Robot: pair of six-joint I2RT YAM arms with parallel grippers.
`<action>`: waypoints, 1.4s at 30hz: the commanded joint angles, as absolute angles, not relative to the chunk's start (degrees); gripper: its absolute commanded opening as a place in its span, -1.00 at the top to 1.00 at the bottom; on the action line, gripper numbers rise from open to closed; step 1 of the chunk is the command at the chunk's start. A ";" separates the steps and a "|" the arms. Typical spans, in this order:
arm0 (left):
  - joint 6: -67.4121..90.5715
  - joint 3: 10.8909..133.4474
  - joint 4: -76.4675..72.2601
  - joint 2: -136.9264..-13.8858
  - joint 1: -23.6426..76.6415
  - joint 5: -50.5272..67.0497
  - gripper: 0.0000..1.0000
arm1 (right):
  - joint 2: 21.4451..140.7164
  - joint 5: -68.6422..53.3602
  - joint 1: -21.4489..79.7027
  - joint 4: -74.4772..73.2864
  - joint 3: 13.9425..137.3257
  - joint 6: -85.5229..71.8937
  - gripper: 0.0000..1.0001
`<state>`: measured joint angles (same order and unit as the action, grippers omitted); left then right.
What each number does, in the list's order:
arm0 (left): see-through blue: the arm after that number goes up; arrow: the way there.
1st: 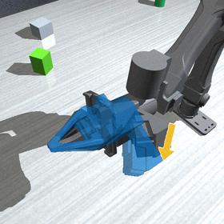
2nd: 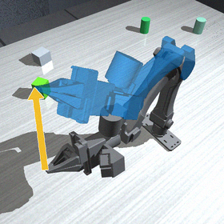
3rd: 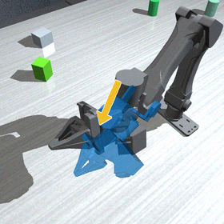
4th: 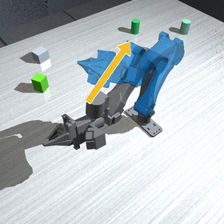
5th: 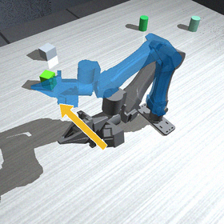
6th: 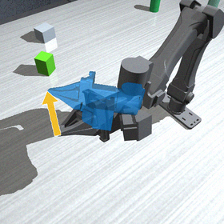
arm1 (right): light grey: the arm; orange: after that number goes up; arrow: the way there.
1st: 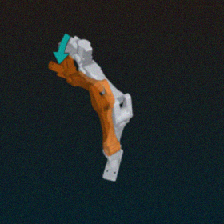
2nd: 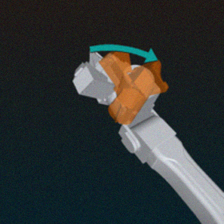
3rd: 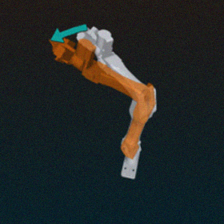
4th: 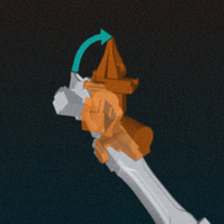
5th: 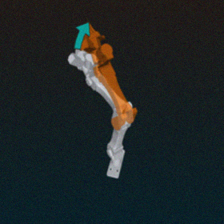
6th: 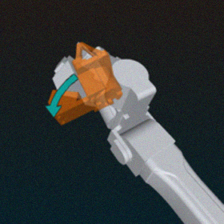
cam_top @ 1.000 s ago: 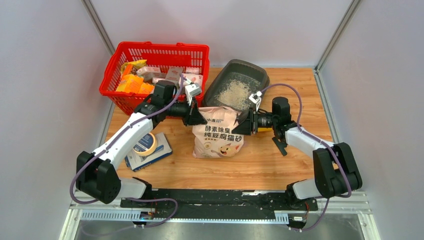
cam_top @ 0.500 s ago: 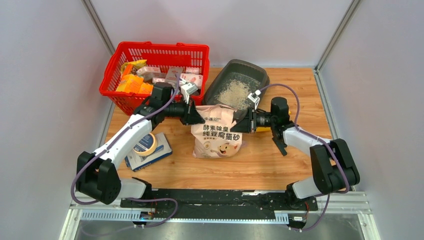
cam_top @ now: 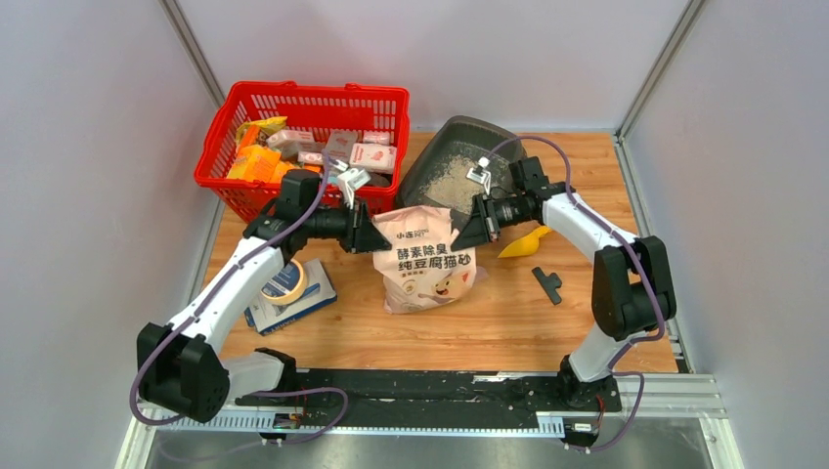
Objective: Fill the litter box with clean litter
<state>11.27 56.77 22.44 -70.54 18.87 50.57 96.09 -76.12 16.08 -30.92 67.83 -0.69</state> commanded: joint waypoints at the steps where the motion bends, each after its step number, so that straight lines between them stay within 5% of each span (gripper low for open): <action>1: 9.94 54.50 26.55 -64.79 16.79 51.07 0.22 | 93.17 -86.93 13.97 -52.65 70.85 11.87 1.00; 3: 9.67 53.09 23.84 -63.81 16.79 51.41 0.04 | 92.90 -86.84 14.06 -52.56 69.27 10.90 1.00; 12: 16.25 46.94 8.29 -65.48 20.29 53.70 -0.14 | 94.22 -85.35 13.97 -53.00 69.87 10.02 1.00; 20: 26.87 45.09 -6.32 -69.78 24.08 51.42 -0.12 | 92.55 -84.11 13.89 -52.82 69.08 10.28 1.00; 23: 30.92 45.26 -8.44 -72.15 23.99 50.19 0.04 | 92.02 -83.76 13.19 -52.74 68.47 10.11 1.00; 30: 34.80 43.60 -5.63 -72.86 23.12 51.50 0.82 | 86.76 -80.00 11.60 -45.85 66.72 4.60 0.99; 36: 35.51 40.96 -6.68 -72.34 23.12 51.42 1.00 | 74.97 -72.96 11.51 4.91 47.04 -37.76 1.00; 42: 35.94 40.26 -5.19 -71.89 22.50 51.50 1.00 | 78.65 -75.05 12.74 12.55 41.84 -44.36 1.00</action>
<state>35.62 41.54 -7.16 -73.14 23.73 51.44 77.03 -70.98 12.45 -3.73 42.65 -29.93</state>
